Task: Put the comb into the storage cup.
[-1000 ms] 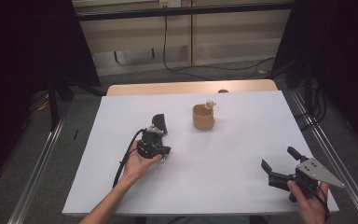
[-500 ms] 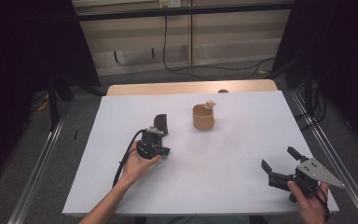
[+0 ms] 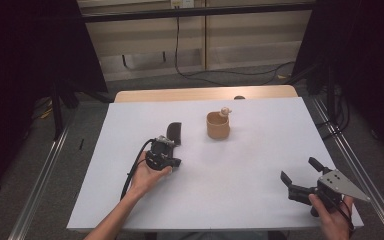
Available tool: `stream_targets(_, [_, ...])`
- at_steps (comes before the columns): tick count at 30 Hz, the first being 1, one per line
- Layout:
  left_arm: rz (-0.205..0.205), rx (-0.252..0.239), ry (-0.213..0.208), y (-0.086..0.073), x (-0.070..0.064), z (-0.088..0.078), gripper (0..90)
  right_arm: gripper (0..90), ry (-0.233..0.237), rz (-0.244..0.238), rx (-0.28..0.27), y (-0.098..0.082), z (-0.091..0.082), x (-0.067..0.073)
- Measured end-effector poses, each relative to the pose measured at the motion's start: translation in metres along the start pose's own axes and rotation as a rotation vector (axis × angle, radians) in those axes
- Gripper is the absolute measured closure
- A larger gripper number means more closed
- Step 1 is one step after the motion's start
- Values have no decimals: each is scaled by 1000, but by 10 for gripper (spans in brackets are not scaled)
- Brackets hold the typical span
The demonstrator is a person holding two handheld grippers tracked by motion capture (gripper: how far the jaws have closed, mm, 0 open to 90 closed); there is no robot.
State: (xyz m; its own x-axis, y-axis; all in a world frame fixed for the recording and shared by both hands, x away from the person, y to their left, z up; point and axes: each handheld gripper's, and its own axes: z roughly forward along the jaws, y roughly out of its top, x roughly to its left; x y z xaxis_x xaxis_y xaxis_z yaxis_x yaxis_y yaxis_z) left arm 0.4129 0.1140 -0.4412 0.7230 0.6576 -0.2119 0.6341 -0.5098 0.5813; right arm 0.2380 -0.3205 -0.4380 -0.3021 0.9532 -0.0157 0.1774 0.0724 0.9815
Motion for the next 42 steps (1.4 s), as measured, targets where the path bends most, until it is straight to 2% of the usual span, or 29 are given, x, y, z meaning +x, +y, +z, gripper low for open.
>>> stream_targets(29, [-11,25,-8,-2,8,-6,900,2,1,0,2,0,0,0])
stream_targets(32, [4,25,1,-3,7,-6,900,2,1,1,3,0,0,0])
stream_targets(42, [13,36,6,-4,9,-9,900,2,2,1,2,0,-1,0])
